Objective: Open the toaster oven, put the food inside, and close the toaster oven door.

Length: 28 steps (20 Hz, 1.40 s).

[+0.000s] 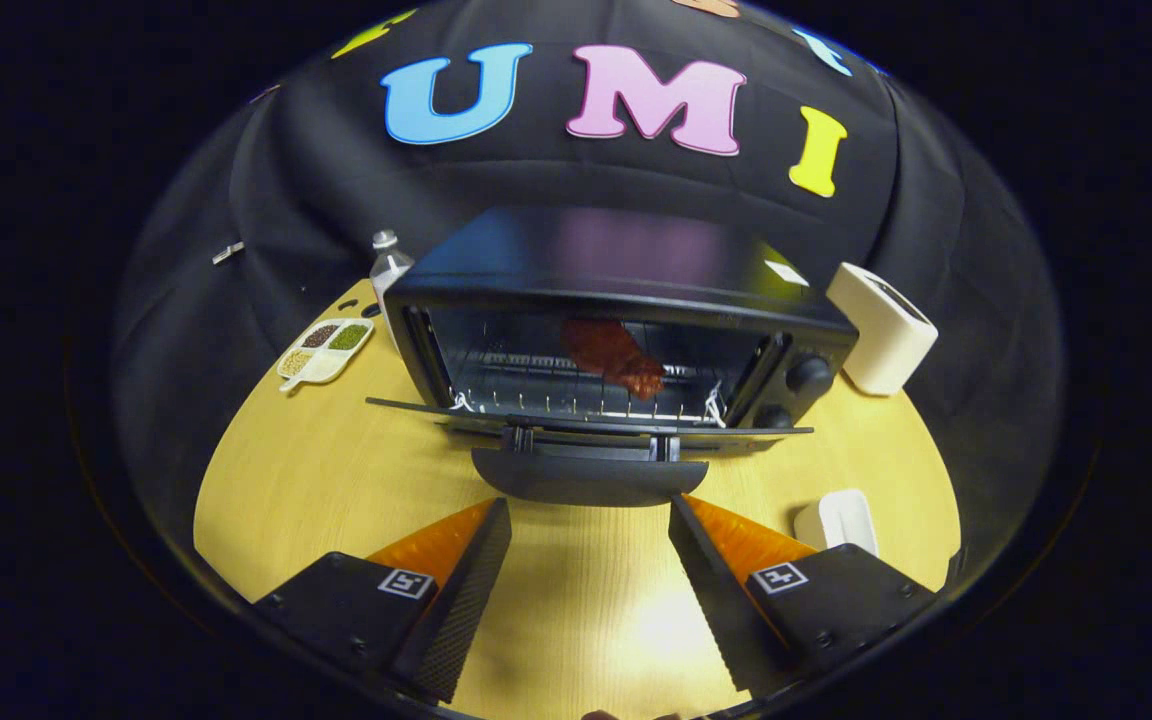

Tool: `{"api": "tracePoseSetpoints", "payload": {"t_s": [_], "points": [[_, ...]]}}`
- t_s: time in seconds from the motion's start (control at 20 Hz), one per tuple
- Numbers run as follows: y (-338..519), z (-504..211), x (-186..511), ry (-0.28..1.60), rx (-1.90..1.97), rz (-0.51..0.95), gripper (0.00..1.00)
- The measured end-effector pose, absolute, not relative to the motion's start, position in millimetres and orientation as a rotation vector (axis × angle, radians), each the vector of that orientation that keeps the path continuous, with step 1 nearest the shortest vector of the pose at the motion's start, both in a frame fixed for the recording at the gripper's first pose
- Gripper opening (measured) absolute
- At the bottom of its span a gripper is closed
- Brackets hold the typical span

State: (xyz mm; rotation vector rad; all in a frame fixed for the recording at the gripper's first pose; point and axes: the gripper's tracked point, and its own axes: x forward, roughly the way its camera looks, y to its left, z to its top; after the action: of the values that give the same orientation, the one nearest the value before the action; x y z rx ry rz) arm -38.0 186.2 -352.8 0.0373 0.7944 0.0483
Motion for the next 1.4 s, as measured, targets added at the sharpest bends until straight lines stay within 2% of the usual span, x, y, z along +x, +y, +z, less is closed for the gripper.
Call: {"api": "tracePoseSetpoints", "payload": {"t_s": [0.55,1.1,1.4], "points": [[167.3,-278.4,-18.7,0.602,0.056,0.068,0.97],[108.7,-133.9,-33.3,0.332,0.135,0.045,0.97],[50.2,-62.3,-54.5,0.174,0.038,-0.035,0.96]]}}
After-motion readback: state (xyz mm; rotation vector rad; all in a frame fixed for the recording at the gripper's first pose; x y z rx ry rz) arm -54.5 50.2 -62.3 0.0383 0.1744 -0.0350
